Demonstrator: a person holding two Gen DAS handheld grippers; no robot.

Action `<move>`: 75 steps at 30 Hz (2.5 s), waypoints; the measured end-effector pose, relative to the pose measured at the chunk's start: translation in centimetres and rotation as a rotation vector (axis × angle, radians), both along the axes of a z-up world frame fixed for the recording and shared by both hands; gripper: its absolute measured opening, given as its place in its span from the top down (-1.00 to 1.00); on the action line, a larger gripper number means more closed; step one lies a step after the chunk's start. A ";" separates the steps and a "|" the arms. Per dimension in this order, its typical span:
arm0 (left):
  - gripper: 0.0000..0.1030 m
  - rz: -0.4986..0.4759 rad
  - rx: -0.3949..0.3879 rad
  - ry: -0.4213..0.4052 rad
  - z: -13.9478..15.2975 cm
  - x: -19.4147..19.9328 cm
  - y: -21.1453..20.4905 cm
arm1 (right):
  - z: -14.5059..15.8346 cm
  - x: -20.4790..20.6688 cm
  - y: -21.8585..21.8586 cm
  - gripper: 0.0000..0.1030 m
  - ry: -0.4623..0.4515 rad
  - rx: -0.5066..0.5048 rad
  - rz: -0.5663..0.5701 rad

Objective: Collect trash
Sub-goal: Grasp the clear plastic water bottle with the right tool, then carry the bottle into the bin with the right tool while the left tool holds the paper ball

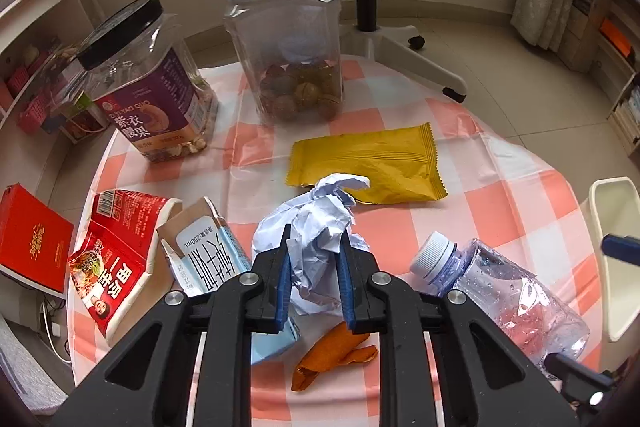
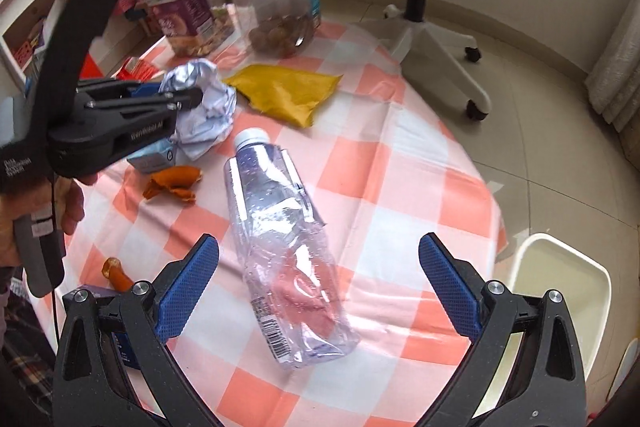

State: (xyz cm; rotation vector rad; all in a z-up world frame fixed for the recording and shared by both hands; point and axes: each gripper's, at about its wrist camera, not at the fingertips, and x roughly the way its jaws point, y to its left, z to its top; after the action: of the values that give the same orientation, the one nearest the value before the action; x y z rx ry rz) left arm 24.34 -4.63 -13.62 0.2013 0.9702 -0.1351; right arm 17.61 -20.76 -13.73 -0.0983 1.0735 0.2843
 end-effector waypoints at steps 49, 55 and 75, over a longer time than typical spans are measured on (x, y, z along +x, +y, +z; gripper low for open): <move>0.64 0.208 -0.227 -0.288 11.1 -12.3 8.4 | 10.9 -3.8 5.8 -0.25 -0.482 0.199 -0.034; 0.64 0.167 -0.238 -0.301 11.6 -12.7 6.1 | 11.9 -5.1 4.8 -0.25 -0.535 0.164 -0.056; 0.64 0.007 -0.255 -0.305 11.7 -13.7 -2.4 | 12.5 -7.1 -3.9 -0.25 -0.536 0.130 -0.246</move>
State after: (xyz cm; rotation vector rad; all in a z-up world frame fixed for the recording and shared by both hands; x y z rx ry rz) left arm 10.60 -7.08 -1.95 -0.0168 0.6426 -0.2130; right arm 10.54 -24.70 -1.27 0.0723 0.5252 0.0936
